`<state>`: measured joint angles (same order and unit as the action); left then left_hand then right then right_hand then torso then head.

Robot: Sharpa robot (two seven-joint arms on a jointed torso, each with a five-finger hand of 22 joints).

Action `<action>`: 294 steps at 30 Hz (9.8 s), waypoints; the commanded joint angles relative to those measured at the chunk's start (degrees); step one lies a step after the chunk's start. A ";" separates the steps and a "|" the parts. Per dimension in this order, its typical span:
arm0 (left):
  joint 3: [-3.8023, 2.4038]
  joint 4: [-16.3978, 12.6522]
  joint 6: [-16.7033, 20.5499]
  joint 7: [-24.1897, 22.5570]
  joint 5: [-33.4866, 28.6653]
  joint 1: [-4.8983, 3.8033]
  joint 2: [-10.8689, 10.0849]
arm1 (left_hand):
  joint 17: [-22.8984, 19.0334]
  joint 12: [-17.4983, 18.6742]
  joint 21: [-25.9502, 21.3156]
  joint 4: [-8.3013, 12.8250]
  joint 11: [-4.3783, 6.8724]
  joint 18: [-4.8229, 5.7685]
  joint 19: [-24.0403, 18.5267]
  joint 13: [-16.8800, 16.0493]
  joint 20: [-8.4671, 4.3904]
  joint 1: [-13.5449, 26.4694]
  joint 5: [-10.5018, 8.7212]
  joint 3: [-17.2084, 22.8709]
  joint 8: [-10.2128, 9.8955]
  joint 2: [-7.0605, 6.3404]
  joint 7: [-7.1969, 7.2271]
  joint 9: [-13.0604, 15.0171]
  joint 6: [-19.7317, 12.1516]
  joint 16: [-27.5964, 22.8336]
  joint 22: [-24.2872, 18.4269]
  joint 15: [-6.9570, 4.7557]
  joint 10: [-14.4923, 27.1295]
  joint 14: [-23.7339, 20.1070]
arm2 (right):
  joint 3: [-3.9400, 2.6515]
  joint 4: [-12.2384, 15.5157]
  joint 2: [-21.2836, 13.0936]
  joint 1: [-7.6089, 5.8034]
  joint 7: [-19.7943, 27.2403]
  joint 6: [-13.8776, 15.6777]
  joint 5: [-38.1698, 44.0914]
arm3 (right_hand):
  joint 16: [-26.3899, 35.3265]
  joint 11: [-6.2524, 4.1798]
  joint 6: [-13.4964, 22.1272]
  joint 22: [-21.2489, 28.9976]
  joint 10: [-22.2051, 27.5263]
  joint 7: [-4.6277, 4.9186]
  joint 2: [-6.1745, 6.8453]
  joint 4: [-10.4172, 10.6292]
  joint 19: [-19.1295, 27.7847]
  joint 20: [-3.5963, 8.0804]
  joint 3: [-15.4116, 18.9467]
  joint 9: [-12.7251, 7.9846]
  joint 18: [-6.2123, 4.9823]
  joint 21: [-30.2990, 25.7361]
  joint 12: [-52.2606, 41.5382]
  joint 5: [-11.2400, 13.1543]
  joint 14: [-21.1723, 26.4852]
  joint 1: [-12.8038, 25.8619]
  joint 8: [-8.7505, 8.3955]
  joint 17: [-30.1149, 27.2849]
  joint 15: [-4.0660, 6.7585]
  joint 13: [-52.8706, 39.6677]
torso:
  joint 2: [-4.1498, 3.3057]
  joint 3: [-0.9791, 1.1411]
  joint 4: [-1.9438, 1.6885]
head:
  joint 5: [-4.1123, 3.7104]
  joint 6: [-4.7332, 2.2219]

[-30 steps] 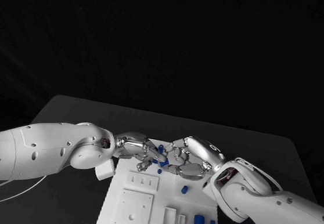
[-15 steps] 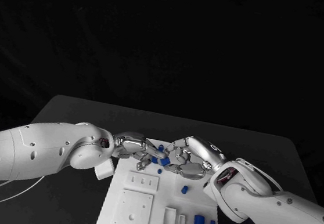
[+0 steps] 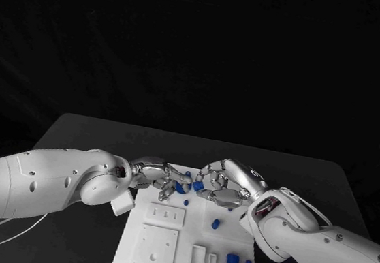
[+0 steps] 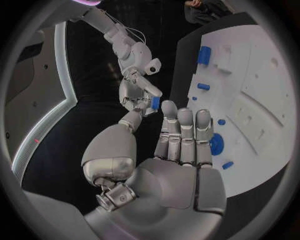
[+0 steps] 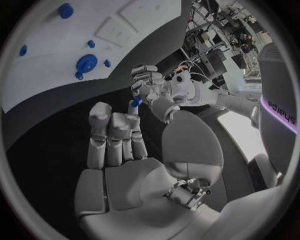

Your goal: Assemble the parts on the task board

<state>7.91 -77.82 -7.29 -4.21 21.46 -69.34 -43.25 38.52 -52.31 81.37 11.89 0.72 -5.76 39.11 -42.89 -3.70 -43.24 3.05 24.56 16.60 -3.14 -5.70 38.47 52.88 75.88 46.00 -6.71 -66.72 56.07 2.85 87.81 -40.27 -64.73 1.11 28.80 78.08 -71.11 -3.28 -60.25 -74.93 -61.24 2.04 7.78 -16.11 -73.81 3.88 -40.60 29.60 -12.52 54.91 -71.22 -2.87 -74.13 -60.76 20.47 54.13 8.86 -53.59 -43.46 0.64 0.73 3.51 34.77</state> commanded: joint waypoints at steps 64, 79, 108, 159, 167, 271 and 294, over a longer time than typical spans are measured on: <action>2.12 -4.59 13.07 -1.43 -6.00 0.74 1.08 | -0.56 0.34 -0.16 1.74 0.86 0.16 -1.50 0.89 -8.16 2.02 3.04 -0.73 2.85 3.08 0.93 3.70 1.41 0.25 -0.90 -0.15 0.29 -0.96 | -0.02 0.59 1.61 0.24 -5.17 -0.42 -5.42 | -0.08 0.19 -4.09 -0.53 -0.76 1.13 0.99 0.94 -0.94 0.20 -2.30 2.69 -2.48 0.10 0.56 -0.02 -0.37 0.34 0.79 0.11 0.22 -0.09 | 0.00 -0.05 0.01 | -0.65 -0.44; 2.11 -4.67 11.79 -0.71 -6.02 0.74 1.00 | -0.69 0.40 0.08 3.91 0.75 0.25 -1.50 1.05 -8.34 -0.44 3.14 0.64 2.61 4.53 0.81 4.36 1.12 0.27 -0.96 -0.12 0.14 -0.95 | -0.02 -0.01 1.74 0.24 -5.22 -0.52 -5.44 | -0.07 0.21 -4.06 -0.52 -0.78 1.14 0.99 0.94 -0.96 0.23 -2.40 2.78 -2.48 0.09 0.58 -0.02 -0.39 0.43 0.81 0.12 0.20 -0.10 | 0.01 -0.07 0.00 | -0.70 -0.35; 2.09 -4.53 11.99 -1.39 -6.07 0.74 1.00 | -0.96 1.40 0.57 4.66 1.12 0.70 -1.60 1.87 -8.32 -6.75 3.90 1.56 2.68 8.27 1.26 5.64 3.34 0.39 -1.20 -0.12 -1.05 -0.64 | -0.02 -0.46 1.98 0.24 -5.40 -1.76 -5.96 | -0.05 0.21 -4.01 -0.52 -0.81 1.14 1.01 0.91 -0.97 0.26 -2.54 2.93 -2.48 0.07 0.62 -0.01 -0.39 0.56 0.84 0.14 0.19 -0.14 | 0.01 -0.03 0.03 | -0.73 -0.31; 2.10 -3.77 17.01 18.07 21.17 0.59 0.27 | -1.23 4.99 2.22 4.89 3.30 0.01 0.51 3.42 -9.43 -10.49 11.73 -0.26 3.95 8.01 4.10 9.87 12.53 0.85 -1.76 -1.28 -8.94 3.00 | -4.09 -6.51 -3.25 -2.80 -1.44 -0.71 -20.08 | 1.68 4.47 6.90 -0.72 6.62 5.57 4.17 1.55 3.97 -0.08 9.13 1.66 -2.48 -2.53 1.98 -9.05 4.49 5.74 -5.76 0.43 -3.82 0.64 | 0.16 0.03 0.01 | -0.17 0.43; 2.35 -3.41 15.67 26.75 33.81 0.59 1.86 | -0.79 4.43 3.08 4.86 4.10 -0.39 2.18 2.88 -9.79 -10.73 16.33 -0.15 4.32 7.00 4.78 10.45 14.27 1.84 -1.59 -1.86 -11.17 5.02 | -4.60 -10.08 -2.54 -5.27 -1.63 -1.45 -20.19 | 1.71 4.48 6.90 -0.72 6.65 5.57 4.19 1.66 4.01 -0.12 9.17 1.67 -2.48 -2.57 1.98 -9.17 4.55 5.81 -5.77 0.41 -3.83 0.69 | 0.22 -0.10 -0.07 | -0.27 1.10; 4.98 2.27 19.07 28.74 44.03 2.12 8.61 | 1.94 1.16 5.83 4.75 5.36 -1.84 5.83 -1.92 -10.95 -4.49 13.35 18.19 4.36 2.90 6.30 15.15 18.35 4.48 -0.48 -3.34 -14.22 8.35 | -4.65 -10.62 -0.66 -5.43 -2.17 -3.01 -20.26 | 1.53 4.47 6.86 -0.94 7.08 5.55 3.73 2.96 4.34 -0.39 9.83 1.93 -2.48 -2.77 1.48 -13.54 5.01 6.17 -5.76 0.38 -3.83 1.46 | 0.23 -0.06 -0.12 | 0.32 2.57; 4.98 2.83 18.69 28.53 44.58 2.53 8.92 | 1.93 1.17 5.85 4.72 5.38 -1.85 5.88 -1.93 -10.95 -4.39 13.24 18.24 4.36 3.04 6.27 15.23 18.25 4.46 -0.48 -3.39 -14.16 8.35 | -4.65 -10.55 -0.72 -5.43 -2.24 -3.22 -20.30 | 1.50 4.45 6.82 -0.95 7.09 5.53 3.68 3.05 4.33 -0.38 9.88 1.96 -2.48 -2.77 1.43 -13.60 5.01 6.22 -5.74 0.38 -3.82 1.51 | 0.22 -0.10 -0.12 | 0.16 2.41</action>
<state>12.90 -74.98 11.46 24.93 65.67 -66.84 -34.48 40.36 -50.97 86.97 14.03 2.73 -6.69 44.56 -44.75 -4.80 -47.42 16.13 39.22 20.57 -0.98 -3.86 53.65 66.42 80.14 45.44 -5.87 -78.05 60.72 -1.77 77.15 -41.00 -70.17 -1.36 26.35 57.82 -69.57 1.12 -53.39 -74.93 -54.57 7.07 11.54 -13.51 -69.49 3.26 -30.69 31.46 -11.35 52.35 -69.60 -16.20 -69.39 -54.84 14.96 54.57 5.00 -52.14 -43.25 0.57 0.60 3.65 37.23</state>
